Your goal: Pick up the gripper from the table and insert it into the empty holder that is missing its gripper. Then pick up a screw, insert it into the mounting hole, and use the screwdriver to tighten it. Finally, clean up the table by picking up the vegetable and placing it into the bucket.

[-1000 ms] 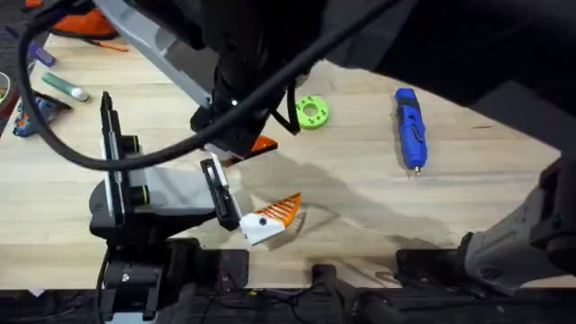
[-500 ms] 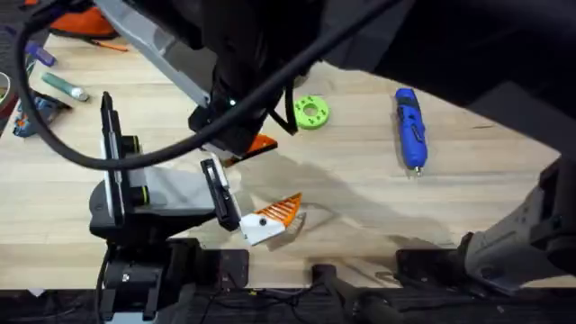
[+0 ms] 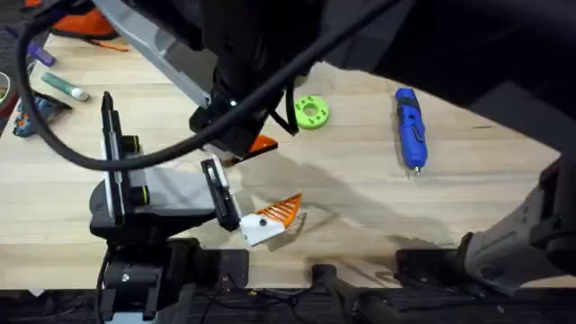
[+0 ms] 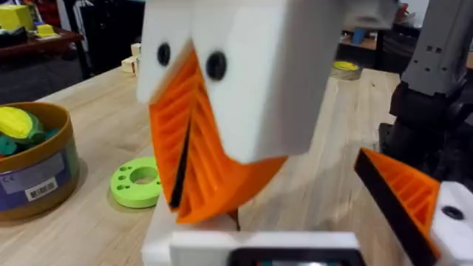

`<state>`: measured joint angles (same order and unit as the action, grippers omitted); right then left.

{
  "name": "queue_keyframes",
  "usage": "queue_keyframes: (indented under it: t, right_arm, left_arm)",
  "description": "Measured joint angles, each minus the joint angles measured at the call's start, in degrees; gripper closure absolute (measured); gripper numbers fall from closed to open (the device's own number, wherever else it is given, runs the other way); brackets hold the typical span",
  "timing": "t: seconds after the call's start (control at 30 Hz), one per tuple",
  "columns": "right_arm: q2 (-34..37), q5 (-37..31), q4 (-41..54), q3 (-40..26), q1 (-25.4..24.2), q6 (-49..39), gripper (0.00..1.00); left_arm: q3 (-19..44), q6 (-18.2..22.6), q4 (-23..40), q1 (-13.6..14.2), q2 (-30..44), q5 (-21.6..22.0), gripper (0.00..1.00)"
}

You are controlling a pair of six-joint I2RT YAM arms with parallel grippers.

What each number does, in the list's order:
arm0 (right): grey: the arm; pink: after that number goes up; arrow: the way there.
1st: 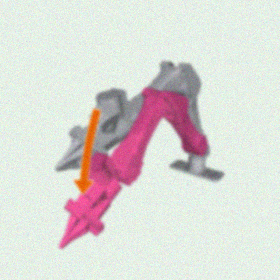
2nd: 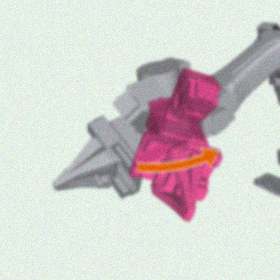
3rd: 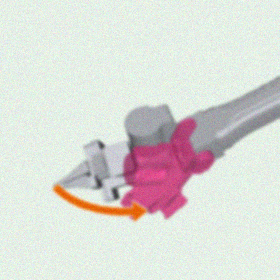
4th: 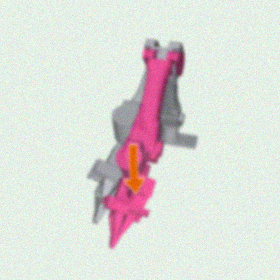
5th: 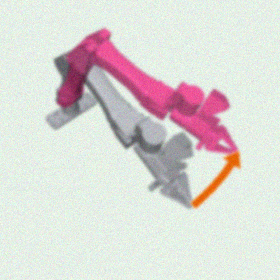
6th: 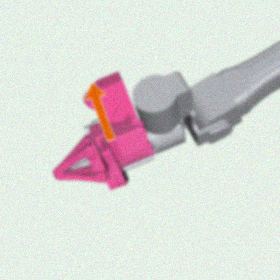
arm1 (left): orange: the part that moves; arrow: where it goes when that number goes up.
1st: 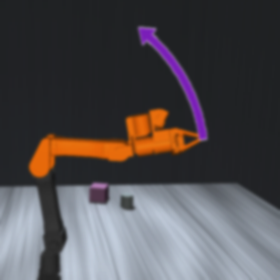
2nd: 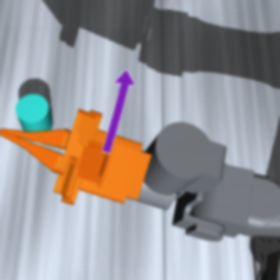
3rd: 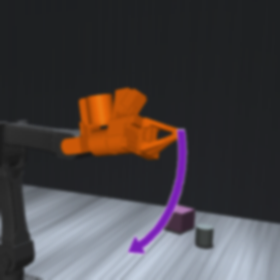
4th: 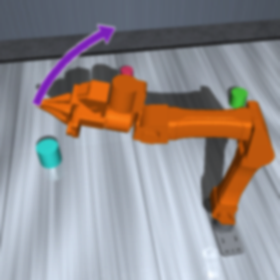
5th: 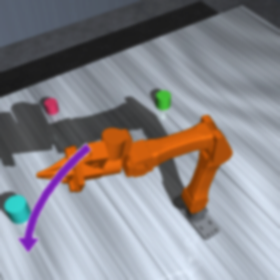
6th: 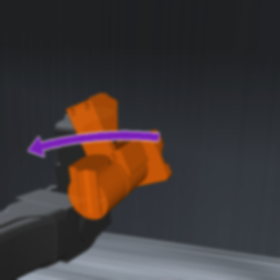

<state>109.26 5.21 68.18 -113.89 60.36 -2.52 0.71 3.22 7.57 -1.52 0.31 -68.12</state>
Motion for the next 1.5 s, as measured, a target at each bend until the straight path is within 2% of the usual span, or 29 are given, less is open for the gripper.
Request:
queue_keyframes:
  t: [0.3, 0.37, 0.47, 0.5, 0.53, 1.0, 1.17, 1.33, 1.4, 1.5]
  right_arm:
    - [0.02, -0.01, 0.01, 0.0, 0.0, 0.07, 0.988]
    - [0.0, 0.17, 0.19, 0.0, 0.0, 0.51, 0.803]
    - [-0.01, -1.64, 0.76, 0.0, -0.25, 0.44, 0.362]
    - [-0.01, -2.26, 0.82, 0.0, -0.6, 0.38, 0.248]
    - [-0.01, -2.38, 0.83, 0.0, -0.93, 0.42, 0.212]
    - [-1.23, -2.58, 0.75, 0.17, -0.84, 0.44, 0.182]
    - [-5.26, -3.04, 0.66, 0.28, -0.82, 1.76, 0.18]
    - [-10.48, -5.84, 0.3, 0.55, -3.39, 4.41, 0.18]
    - [-12.86, -6.48, -1.78, 2.41, -4.64, 5.16, 0.179]
    - [-18.1, -7.08, -7.57, 9.8, -6.7, 6.41, 0.179]
  left_arm:
    - [0.0, 0.0, 0.0, 0.0, 0.01, -0.02, 0.015]
    - [0.0, -0.05, 0.0, 0.0, 0.0, 0.01, 0.015]
    - [0.0, -0.29, 0.0, -0.02, 0.01, 0.15, 0.016]
    - [0.0, -0.38, 0.0, -0.02, 0.01, 0.18, 0.015]
    - [0.0, -0.47, 0.0, -0.02, 0.01, 0.22, 0.015]
    - [0.0, -0.2, -0.02, -0.02, 0.01, 0.18, 0.015]
    - [0.0, -0.15, -0.02, 0.0, 0.01, 0.11, 0.015]
    - [0.0, 0.0, -0.02, 0.0, 0.01, 0.13, 0.015]
    - [0.0, 0.0, -0.02, 0.0, 0.01, 0.12, 0.015]
    - [0.0, 0.0, -0.02, 0.0, 0.01, 0.13, 0.014]
